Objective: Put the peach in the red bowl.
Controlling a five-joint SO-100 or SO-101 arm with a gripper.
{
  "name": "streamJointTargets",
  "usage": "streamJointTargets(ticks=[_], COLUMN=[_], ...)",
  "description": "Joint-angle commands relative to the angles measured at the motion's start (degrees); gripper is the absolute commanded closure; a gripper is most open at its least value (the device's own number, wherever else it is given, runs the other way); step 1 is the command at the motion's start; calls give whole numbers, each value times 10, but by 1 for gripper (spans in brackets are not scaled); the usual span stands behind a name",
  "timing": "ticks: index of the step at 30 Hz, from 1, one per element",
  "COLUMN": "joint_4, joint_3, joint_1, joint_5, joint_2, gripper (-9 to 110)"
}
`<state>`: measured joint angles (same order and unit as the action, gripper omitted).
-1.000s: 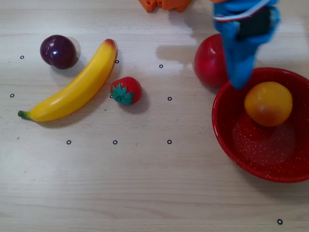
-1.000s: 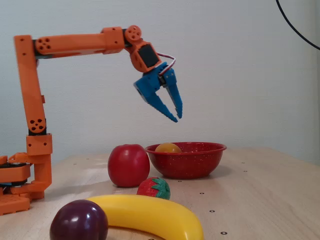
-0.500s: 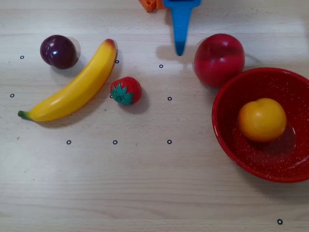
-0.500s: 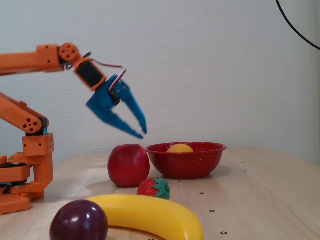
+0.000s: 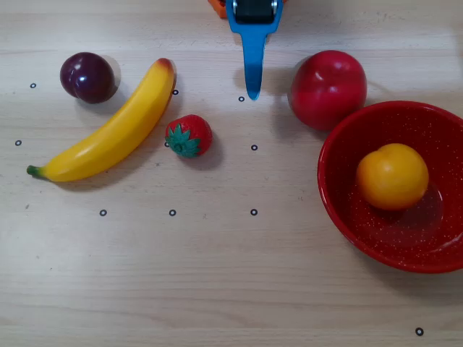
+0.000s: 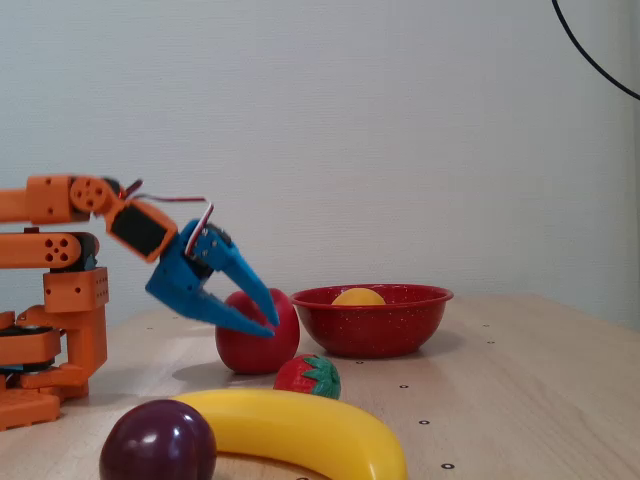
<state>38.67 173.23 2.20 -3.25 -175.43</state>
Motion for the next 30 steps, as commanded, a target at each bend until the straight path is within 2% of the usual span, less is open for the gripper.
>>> streamJointTargets(ticks=[1,4,16,30], joint_4=[-38,-65,117,117], joint_3=[7,54,54,54], joint_1=[-18,-25,-18,-9], joint_5=[-14,-19,57,47], joint_2=[-42,-81,-97,-97], gripper=[101,101,101,101])
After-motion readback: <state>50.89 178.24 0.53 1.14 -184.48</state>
